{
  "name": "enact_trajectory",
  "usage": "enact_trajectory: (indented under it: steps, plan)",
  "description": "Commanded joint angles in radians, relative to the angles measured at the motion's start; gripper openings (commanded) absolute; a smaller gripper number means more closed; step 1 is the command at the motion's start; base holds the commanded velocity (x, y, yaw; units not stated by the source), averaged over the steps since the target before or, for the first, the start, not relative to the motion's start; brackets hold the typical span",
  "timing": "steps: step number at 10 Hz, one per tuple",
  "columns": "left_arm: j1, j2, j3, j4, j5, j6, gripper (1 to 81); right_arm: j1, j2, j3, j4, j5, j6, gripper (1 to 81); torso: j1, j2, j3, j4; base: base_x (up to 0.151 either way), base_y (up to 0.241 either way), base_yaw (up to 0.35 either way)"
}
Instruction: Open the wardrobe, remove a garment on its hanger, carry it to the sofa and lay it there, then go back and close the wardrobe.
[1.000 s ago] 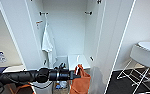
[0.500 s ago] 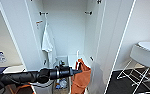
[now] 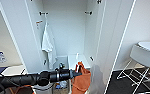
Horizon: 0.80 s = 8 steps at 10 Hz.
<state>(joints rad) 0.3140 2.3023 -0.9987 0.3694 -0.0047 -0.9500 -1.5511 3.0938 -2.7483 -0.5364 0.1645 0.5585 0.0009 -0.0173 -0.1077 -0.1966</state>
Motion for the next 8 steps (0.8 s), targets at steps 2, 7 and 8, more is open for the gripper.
enact_trajectory:
  steps: [2, 7, 8]
  plan:
    - [-0.168, -0.003, 0.026, 0.031, -0.124, 0.016, 1.0, 0.038, -0.001, 0.007, -0.007, -0.036, -0.002, 81.1, 0.0, 0.0, 0.0, 0.0, 0.0, 0.0, 0.0]
    - [-0.166, -0.003, 0.014, 0.031, -0.163, 0.01, 1.0, 0.036, -0.001, 0.006, -0.01, -0.036, -0.002, 81.1, 0.0, 0.0, 0.0, 0.0, 0.0, 0.0, 0.0]
    - [-0.167, -0.003, 0.014, 0.031, -0.163, 0.008, 1.0, 0.036, -0.001, 0.006, -0.01, -0.036, -0.002, 81.1, 0.0, 0.0, 0.0, 0.0, 0.0, 0.0, 0.0]
